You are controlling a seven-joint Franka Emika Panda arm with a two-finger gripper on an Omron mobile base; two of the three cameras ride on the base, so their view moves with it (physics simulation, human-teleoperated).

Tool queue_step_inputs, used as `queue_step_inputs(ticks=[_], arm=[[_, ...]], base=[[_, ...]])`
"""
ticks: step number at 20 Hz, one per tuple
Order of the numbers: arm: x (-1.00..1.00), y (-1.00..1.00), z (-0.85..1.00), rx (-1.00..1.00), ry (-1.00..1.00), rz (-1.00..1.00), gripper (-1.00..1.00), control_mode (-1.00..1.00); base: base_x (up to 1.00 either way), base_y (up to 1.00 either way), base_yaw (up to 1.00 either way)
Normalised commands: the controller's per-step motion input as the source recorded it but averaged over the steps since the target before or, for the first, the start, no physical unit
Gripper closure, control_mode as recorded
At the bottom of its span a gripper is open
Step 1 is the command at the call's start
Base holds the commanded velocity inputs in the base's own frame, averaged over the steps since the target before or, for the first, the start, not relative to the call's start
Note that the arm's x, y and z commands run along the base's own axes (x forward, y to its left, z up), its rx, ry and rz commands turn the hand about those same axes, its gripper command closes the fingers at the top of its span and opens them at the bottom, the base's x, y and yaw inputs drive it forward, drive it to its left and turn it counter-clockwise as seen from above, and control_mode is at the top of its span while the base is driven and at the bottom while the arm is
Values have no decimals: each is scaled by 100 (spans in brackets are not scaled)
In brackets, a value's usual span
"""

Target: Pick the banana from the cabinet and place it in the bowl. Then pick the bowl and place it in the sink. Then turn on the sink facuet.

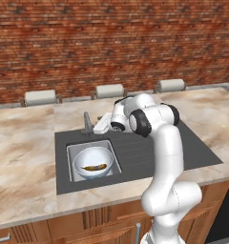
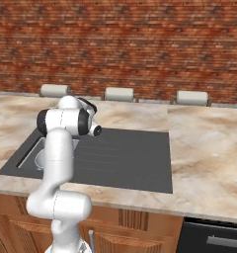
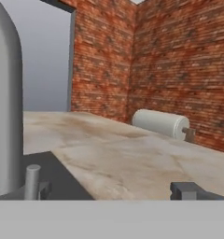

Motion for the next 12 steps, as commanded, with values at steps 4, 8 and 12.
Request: queue_step_inputs(ticks=[4, 8, 12], arm=[[43, 10, -26, 0, 6, 0, -100, -100], [37, 10, -30, 0, 4, 0, -100, -100], [36, 11, -32, 0, 3, 0, -100, -100]], base=[[0, 0, 0], [0, 0, 0], [0, 0, 0]])
